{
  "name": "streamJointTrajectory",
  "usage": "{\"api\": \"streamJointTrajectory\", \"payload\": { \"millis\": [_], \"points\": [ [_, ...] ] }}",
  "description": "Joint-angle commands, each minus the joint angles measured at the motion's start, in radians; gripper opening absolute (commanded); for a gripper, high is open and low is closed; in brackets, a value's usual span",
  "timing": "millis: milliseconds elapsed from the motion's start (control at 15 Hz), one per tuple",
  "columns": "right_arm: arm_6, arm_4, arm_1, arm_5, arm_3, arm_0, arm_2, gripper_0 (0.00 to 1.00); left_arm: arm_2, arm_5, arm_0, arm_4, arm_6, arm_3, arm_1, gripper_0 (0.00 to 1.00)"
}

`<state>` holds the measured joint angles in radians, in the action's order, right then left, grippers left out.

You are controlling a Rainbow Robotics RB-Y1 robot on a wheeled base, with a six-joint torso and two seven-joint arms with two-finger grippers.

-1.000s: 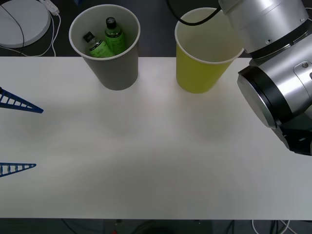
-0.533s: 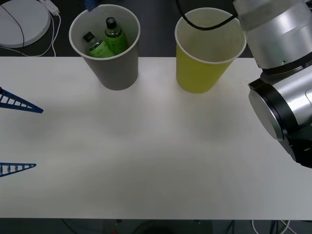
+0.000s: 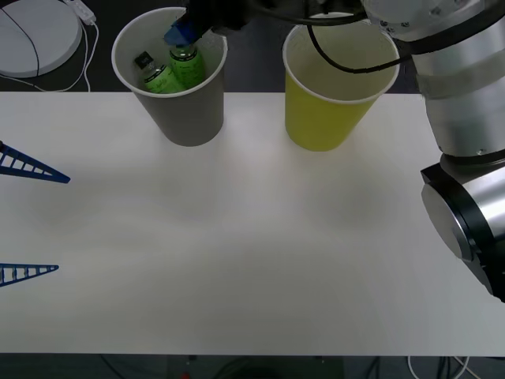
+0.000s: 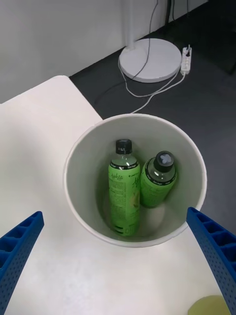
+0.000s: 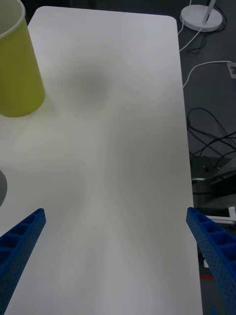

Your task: Put the can into the green bin and the plastic bottle into the gray bin

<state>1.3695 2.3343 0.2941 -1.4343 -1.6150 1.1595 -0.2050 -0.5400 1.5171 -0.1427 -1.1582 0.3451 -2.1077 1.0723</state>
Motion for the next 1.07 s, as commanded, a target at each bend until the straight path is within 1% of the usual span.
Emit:
{"api": "streamJointTrajectory", "payload": {
  "millis": [67, 267, 400, 667, 800, 867, 1000, 1067],
  "points": [
    [-0.026, -0.023, 0.028, 0.000, -0.100, -0.075, -0.001, 1.00, 0.000, 0.000, 0.000, 0.000, 0.000, 0.000, 0.000, 1.00],
    [-0.070, -0.044, 0.057, 0.000, -0.232, -0.184, 0.013, 1.00, 0.000, 0.000, 0.000, 0.000, 0.000, 0.000, 0.000, 1.00],
    [-0.121, -0.064, 0.077, 0.000, -0.319, -0.271, 0.035, 1.00, 0.000, 0.000, 0.000, 0.000, 0.000, 0.000, 0.000, 1.00],
    [-0.222, -0.202, 0.129, 0.000, -0.444, -0.429, 0.113, 1.00, 0.000, 0.000, 0.000, 0.000, 0.000, 0.000, 0.000, 1.00],
    [-0.250, -0.260, 0.135, 0.000, -0.506, -0.517, 0.168, 1.00, 0.000, 0.000, 0.000, 0.000, 0.000, 0.000, 0.000, 1.00],
    [-0.254, -0.314, 0.157, 0.000, -0.528, -0.555, 0.191, 1.00, 0.000, 0.000, 0.000, 0.000, 0.000, 0.000, 0.000, 1.00],
    [-0.273, -0.412, 0.221, -0.001, -0.536, -0.580, 0.206, 1.00, 0.000, 0.000, 0.000, 0.000, 0.000, 0.000, 0.000, 1.00],
    [-0.303, -0.458, 0.249, -0.001, -0.537, -0.595, 0.222, 1.00, 0.000, 0.000, 0.000, 0.000, 0.000, 0.000, 0.000, 1.00]
  ]
}}
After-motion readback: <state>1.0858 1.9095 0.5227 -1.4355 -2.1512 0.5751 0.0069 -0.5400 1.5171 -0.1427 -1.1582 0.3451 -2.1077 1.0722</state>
